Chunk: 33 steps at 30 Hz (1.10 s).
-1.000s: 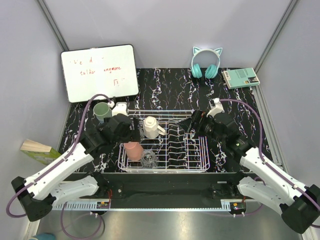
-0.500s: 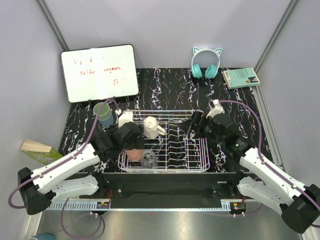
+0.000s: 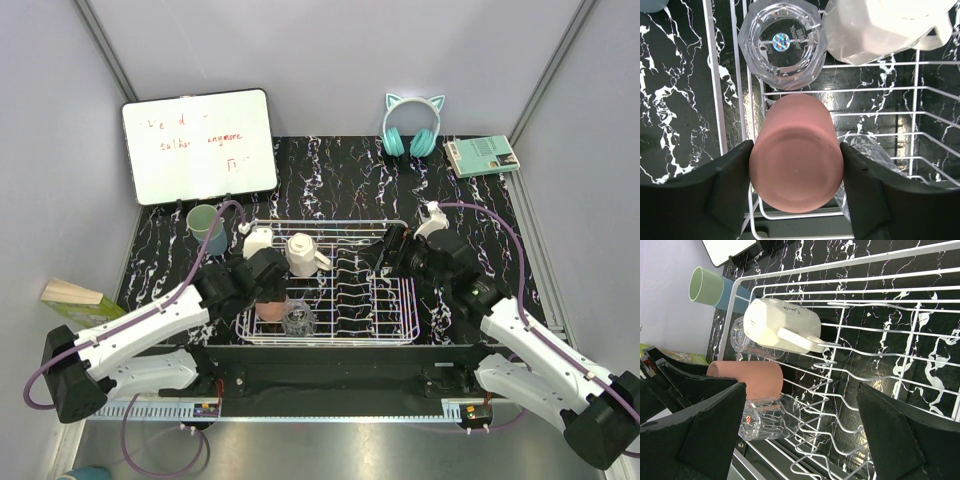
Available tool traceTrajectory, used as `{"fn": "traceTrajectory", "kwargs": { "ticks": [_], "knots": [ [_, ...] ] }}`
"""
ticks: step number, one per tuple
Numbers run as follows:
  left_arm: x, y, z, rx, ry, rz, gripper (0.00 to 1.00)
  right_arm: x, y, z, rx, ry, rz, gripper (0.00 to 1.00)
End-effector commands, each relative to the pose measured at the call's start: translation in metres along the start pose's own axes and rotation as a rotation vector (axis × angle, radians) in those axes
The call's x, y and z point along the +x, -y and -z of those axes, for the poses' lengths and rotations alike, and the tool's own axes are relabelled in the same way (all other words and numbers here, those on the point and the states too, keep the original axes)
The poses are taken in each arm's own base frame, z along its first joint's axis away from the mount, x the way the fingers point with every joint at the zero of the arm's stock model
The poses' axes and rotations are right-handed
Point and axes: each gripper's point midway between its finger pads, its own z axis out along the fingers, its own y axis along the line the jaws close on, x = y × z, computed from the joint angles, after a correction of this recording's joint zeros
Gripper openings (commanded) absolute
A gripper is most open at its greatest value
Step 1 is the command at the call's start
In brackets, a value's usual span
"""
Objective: Unload the cups from the dish rack
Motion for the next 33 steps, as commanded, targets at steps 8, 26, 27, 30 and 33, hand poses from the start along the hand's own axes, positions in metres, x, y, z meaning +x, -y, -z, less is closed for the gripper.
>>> {"fn": "traceTrajectory", "kwargs": {
  "ticks": [8, 26, 27, 30, 33],
  "knots": [
    [0.003, 0.007, -0.007, 0.014, 0.003, -0.008, 0.0, -0.007, -0.002, 0.001, -0.005, 0.032, 0.006, 1.0],
    [-0.132, 0.043, 0.099, 0.223, 0.309, -0.002, 0.0, -0.013, -0.005, 0.012, -0.014, 0.065, 0.003, 1.0],
    [-0.141, 0.048, 0.105, 0.248, 0.344, -0.001, 0.0, -0.013, -0.005, 0.012, -0.016, 0.065, 0.001, 1.0],
    [-0.162, 0.065, 0.122, 0.36, 0.431, 0.028, 0.0, -0.011, -0.005, 0.013, -0.021, 0.059, -0.004, 1.0],
    [-0.172, 0.087, 0.135, 0.509, 0.506, 0.059, 0.0, -0.013, -0.01, 0.016, -0.043, 0.068, -0.011, 1.0]
  ]
}}
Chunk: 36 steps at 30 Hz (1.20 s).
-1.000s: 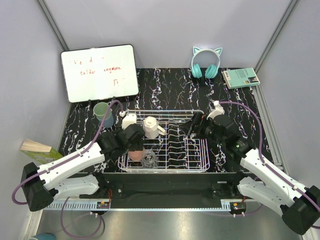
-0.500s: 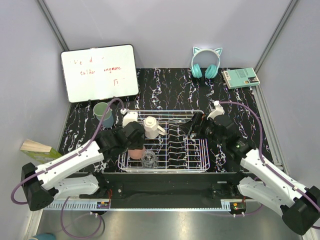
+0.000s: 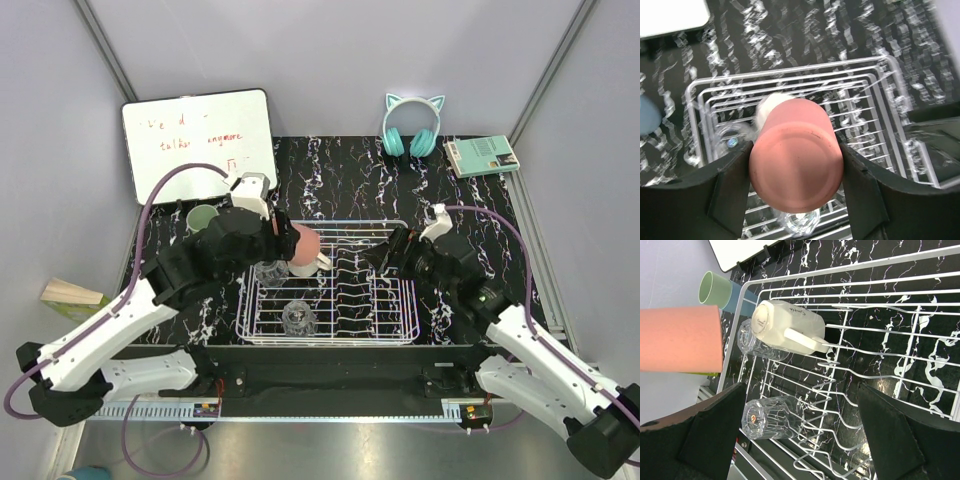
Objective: Unload the cups from the dish rack
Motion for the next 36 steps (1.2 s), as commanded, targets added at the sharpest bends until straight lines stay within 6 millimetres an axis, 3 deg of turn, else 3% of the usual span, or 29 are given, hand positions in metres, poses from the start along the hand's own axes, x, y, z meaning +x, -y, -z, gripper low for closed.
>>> {"fn": "traceTrajectory", "kwargs": {
  "ticks": [1, 3, 5, 7, 8, 11, 13, 14, 18, 31, 32, 36],
  "knots": [
    [-0.03, 0.043, 0.005, 0.245, 0.159, 0.051, 0.0, -0.01, -0.01, 0.006, -0.042, 0.05, -0.015, 1.0],
    [-0.042, 0.059, 0.008, 0.336, 0.231, 0.097, 0.0, -0.014, -0.019, 0.013, -0.086, 0.067, -0.017, 1.0],
    [-0.033, 0.067, 0.008, 0.418, 0.244, 0.118, 0.0, -0.02, -0.029, 0.018, -0.129, 0.093, -0.022, 1.0],
    [-0.044, 0.077, 0.014, 0.499, 0.302, 0.155, 0.0, -0.026, -0.039, 0.025, -0.178, 0.115, -0.025, 0.99],
    [-0.038, 0.076, 0.009, 0.51, 0.3, 0.167, 0.0, -0.027, -0.042, 0.027, -0.193, 0.119, -0.024, 0.99],
    [-0.054, 0.085, 0.015, 0.597, 0.367, 0.218, 0.0, -0.031, -0.052, 0.034, -0.24, 0.137, -0.029, 0.98],
    [-0.047, 0.087, 0.012, 0.638, 0.362, 0.228, 0.0, -0.032, -0.055, 0.037, -0.26, 0.145, -0.037, 0.98],
    [-0.054, 0.086, 0.013, 0.66, 0.389, 0.258, 0.0, -0.03, -0.056, 0.038, -0.268, 0.138, -0.04, 0.98],
    [-0.041, 0.09, 0.004, 0.741, 0.35, 0.305, 0.0, -0.033, -0.069, 0.04, -0.336, 0.145, -0.055, 0.96],
    [-0.017, 0.115, 0.004, 0.929, 0.249, 0.36, 0.0, -0.041, -0.094, 0.032, -0.44, 0.137, -0.038, 0.92],
    [-0.016, 0.116, 0.005, 0.937, 0.245, 0.362, 0.0, -0.041, -0.095, 0.032, -0.449, 0.133, -0.037, 0.9],
    [-0.009, 0.119, 0.004, 0.956, 0.213, 0.358, 0.0, -0.04, -0.102, 0.026, -0.48, 0.113, -0.045, 0.61]
  ]
}}
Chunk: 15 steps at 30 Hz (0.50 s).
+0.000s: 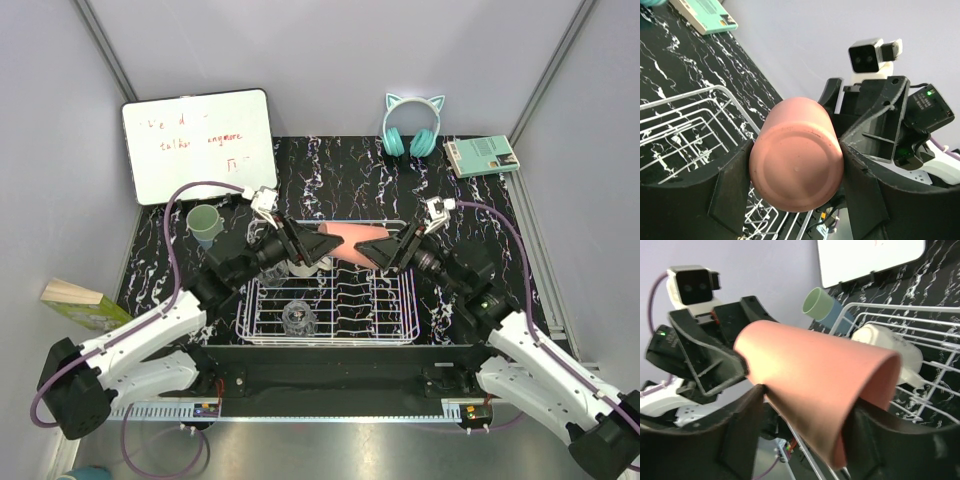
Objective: Unload the cups from the dish rack
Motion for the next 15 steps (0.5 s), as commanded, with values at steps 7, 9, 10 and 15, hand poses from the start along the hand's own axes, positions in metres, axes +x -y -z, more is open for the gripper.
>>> {"fn": "traceTrajectory", "kwargs": {
  "ticks": [7, 9, 10, 15],
  "knots": [
    [0.0, 0.03, 0.001, 0.145, -0.019, 0.013, 0.0, -0.006, -0.022, -0.009, -0.102, -0.005, -0.017, 0.01],
    [0.002, 0.025, 0.0, 0.116, -0.028, 0.01, 0.03, -0.004, -0.019, -0.008, -0.089, -0.01, -0.021, 0.0],
    [0.003, 0.022, -0.001, 0.092, -0.044, -0.001, 0.09, -0.004, -0.019, -0.007, -0.086, -0.006, -0.02, 0.0],
    [-0.007, 0.016, 0.002, 0.014, -0.044, -0.075, 0.84, -0.006, -0.014, 0.004, -0.042, 0.011, 0.005, 0.0]
  ]
}}
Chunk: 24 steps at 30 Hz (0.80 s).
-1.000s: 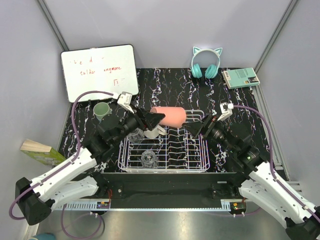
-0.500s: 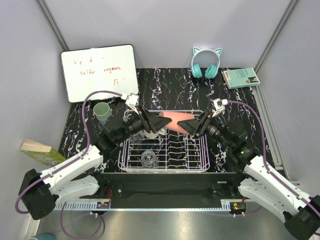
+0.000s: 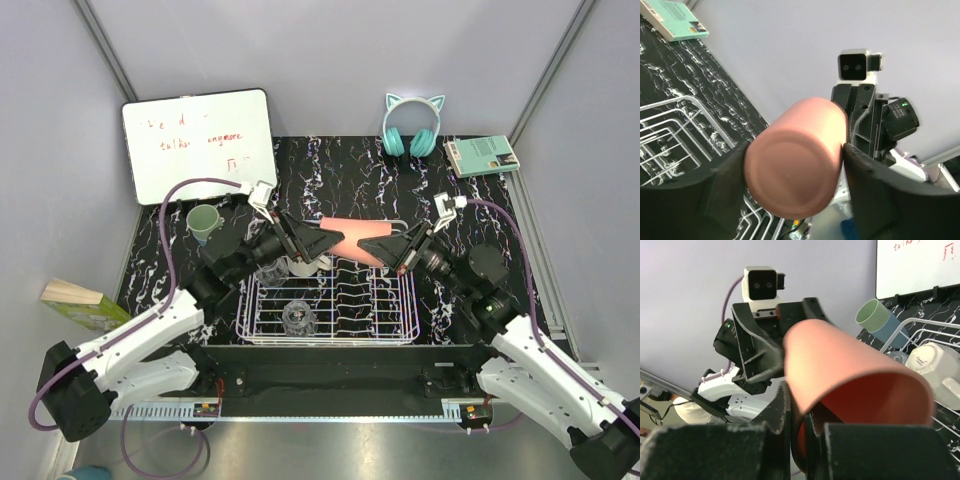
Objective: Unload the cups from the dish rack
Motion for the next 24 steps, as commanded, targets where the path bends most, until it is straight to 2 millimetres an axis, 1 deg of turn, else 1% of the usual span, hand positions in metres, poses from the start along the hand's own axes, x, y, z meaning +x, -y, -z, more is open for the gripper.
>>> {"fn": "traceTrajectory", "kwargs": {
  "ticks": [1, 2, 3, 4, 5, 8, 9, 10, 11, 12, 13, 14, 15, 16, 17, 18, 19, 20, 21, 22, 24],
  "knots": [
    [0.006, -0.011, 0.004, -0.105, -0.078, -0.182, 0.91, 0.003, 0.04, 0.008, 0.188, 0.008, 0.071, 0.0],
    [-0.002, -0.013, 0.006, -0.141, -0.052, -0.196, 0.94, 0.002, 0.038, 0.014, 0.196, 0.012, 0.086, 0.0],
    [-0.005, -0.016, 0.008, -0.166, -0.047, -0.213, 0.97, 0.001, 0.038, 0.016, 0.206, 0.019, 0.094, 0.0],
    [-0.006, -0.023, 0.012, -0.208, -0.053, -0.215, 0.99, -0.003, 0.039, 0.019, 0.221, 0.036, 0.103, 0.0],
    [-0.016, -0.023, 0.014, -0.238, -0.02, -0.224, 0.99, -0.006, 0.037, 0.023, 0.23, 0.045, 0.119, 0.0],
    [-0.03, -0.034, 0.022, -0.318, 0.025, -0.232, 0.99, -0.012, 0.035, 0.031, 0.26, 0.071, 0.147, 0.0],
    [-0.033, -0.037, 0.025, -0.339, 0.039, -0.229, 0.99, -0.012, 0.038, 0.034, 0.281, 0.07, 0.149, 0.0],
    [-0.038, -0.038, 0.029, -0.354, 0.057, -0.226, 0.99, -0.017, 0.039, 0.036, 0.302, 0.09, 0.155, 0.0],
    [-0.047, -0.042, 0.032, -0.389, 0.103, -0.226, 0.99, -0.02, 0.038, 0.04, 0.321, 0.096, 0.165, 0.0],
    [-0.048, -0.048, 0.036, -0.427, 0.11, -0.213, 0.99, -0.022, 0.04, 0.041, 0.342, 0.103, 0.17, 0.0],
    [-0.05, -0.052, 0.042, -0.462, 0.119, -0.212, 0.99, -0.03, 0.046, 0.044, 0.39, 0.138, 0.177, 0.0],
    [-0.055, -0.057, 0.046, -0.499, 0.143, -0.216, 0.99, -0.032, 0.051, 0.048, 0.451, 0.125, 0.182, 0.0],
    [-0.059, -0.057, 0.048, -0.516, 0.157, -0.213, 0.99, -0.039, 0.059, 0.051, 0.514, 0.142, 0.191, 0.0],
    [-0.057, -0.064, 0.053, -0.557, 0.146, -0.212, 0.99, -0.059, 0.057, 0.056, 0.58, 0.208, 0.214, 0.0],
    [-0.06, -0.068, 0.057, -0.591, 0.16, -0.215, 0.99, -0.056, 0.077, 0.063, 0.694, 0.17, 0.231, 0.0],
    [-0.062, -0.069, 0.06, -0.61, 0.165, -0.215, 0.99, -0.063, 0.081, 0.067, 0.749, 0.178, 0.25, 0.0],
    [-0.059, -0.075, 0.064, -0.642, 0.15, -0.216, 0.99, -0.082, 0.079, 0.072, 0.809, 0.239, 0.281, 0.0],
    [-0.059, -0.077, 0.067, -0.654, 0.153, -0.217, 0.99, -0.085, 0.09, 0.078, 0.887, 0.225, 0.311, 0.0],
    [-0.058, -0.078, 0.069, -0.66, 0.151, -0.216, 0.99, -0.093, 0.093, 0.082, 0.936, 0.246, 0.331, 0.0],
    [-0.056, -0.081, 0.072, -0.671, 0.152, -0.213, 0.99, -0.112, 0.095, 0.085, 1.02, 0.302, 0.368, 0.0],
    [-0.055, -0.085, 0.077, -0.695, 0.168, -0.187, 0.99, -0.124, 0.103, 0.094, 1.143, 0.297, 0.427, 0.0]
  ]
}}
